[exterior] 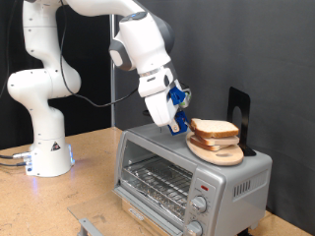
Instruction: Make a piece of toast with the oven
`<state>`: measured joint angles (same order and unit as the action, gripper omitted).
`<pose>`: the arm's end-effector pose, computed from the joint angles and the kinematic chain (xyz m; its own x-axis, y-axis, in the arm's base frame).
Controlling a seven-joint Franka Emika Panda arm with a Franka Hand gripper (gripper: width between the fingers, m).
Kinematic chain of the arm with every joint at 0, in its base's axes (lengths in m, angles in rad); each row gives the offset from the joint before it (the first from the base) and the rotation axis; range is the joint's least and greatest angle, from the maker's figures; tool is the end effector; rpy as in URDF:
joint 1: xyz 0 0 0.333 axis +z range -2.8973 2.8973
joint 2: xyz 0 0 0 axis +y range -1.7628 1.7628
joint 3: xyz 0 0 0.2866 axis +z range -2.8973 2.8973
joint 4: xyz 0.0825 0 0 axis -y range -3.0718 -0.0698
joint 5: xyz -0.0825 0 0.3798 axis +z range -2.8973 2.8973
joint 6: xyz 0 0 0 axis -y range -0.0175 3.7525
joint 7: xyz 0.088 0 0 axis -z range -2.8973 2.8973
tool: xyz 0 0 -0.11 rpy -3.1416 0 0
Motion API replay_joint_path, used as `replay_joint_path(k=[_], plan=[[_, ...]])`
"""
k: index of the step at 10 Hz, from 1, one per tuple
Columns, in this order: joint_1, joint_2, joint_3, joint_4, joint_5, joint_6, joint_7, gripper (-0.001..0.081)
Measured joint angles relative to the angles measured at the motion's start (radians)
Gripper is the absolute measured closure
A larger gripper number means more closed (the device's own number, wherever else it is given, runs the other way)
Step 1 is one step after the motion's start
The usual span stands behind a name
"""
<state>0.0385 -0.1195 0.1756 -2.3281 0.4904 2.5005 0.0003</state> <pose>0.5063 0.1083 0.3861 0.9603 -0.1743 0.2180 -0.0871 -0.9291 -0.3595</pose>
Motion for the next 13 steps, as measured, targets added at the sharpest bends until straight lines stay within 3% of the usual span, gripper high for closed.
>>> replay_joint_path(k=[6, 8, 10, 13], plan=[[0.0, -0.127, -0.037, -0.094, 0.059, -0.036, -0.02, 0.0415], [0.0, -0.122, -0.036, -0.096, 0.066, -0.035, -0.033, 0.0415], [0.0, -0.144, -0.059, -0.122, 0.132, -0.026, -0.132, 0.0415], [-0.011, -0.225, -0.134, -0.189, 0.149, -0.068, -0.217, 0.0415]])
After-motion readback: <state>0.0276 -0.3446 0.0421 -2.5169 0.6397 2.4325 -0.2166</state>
